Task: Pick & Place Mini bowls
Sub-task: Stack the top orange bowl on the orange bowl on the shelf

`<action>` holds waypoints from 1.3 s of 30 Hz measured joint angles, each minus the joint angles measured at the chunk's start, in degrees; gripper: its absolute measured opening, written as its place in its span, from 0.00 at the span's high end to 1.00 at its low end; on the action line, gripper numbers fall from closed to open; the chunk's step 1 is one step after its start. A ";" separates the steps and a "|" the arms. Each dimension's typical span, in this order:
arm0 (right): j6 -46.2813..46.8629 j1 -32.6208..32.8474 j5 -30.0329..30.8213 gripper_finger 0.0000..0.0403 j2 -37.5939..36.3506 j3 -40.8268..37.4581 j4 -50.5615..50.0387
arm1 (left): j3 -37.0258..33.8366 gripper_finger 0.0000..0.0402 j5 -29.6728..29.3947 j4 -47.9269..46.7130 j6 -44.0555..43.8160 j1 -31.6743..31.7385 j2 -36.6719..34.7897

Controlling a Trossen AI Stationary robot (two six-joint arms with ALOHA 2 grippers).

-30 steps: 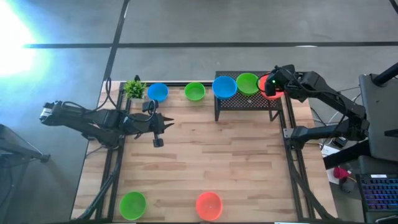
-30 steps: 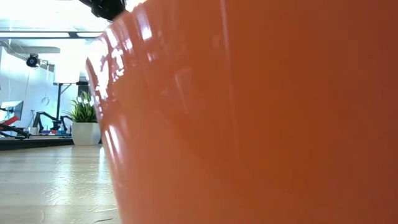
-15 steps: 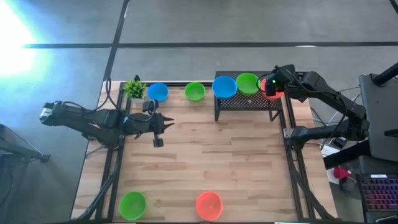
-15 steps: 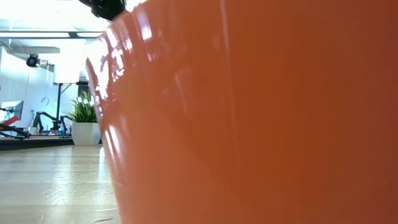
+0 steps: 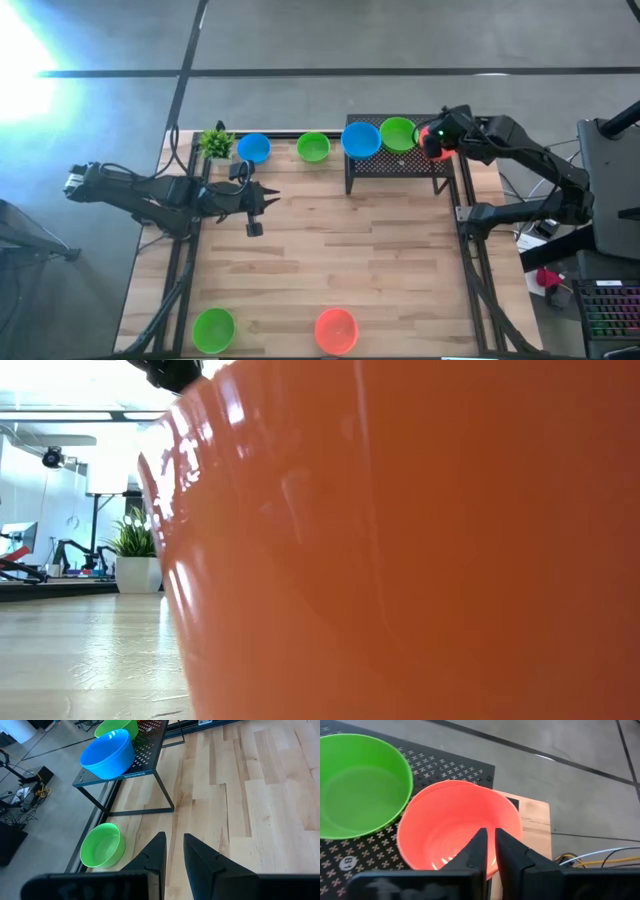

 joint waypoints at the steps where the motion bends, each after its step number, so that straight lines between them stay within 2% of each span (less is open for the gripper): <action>1: 0.01 0.40 0.07 0.95 0.00 0.00 0.02 | 0.00 0.85 0.00 0.00 0.00 0.01 0.00; 16: 6.91 7.52 3.98 0.98 -0.41 -4.47 -0.01 | 0.00 0.85 0.00 0.00 0.04 -0.01 0.00; 28: 9.06 7.65 5.20 0.98 -1.16 -8.20 0.20 | 0.00 0.85 0.00 0.00 0.11 -0.01 0.00; 39: 8.92 7.65 7.08 0.98 -1.16 -7.96 0.41 | 0.00 0.85 -0.01 0.00 0.07 0.01 0.00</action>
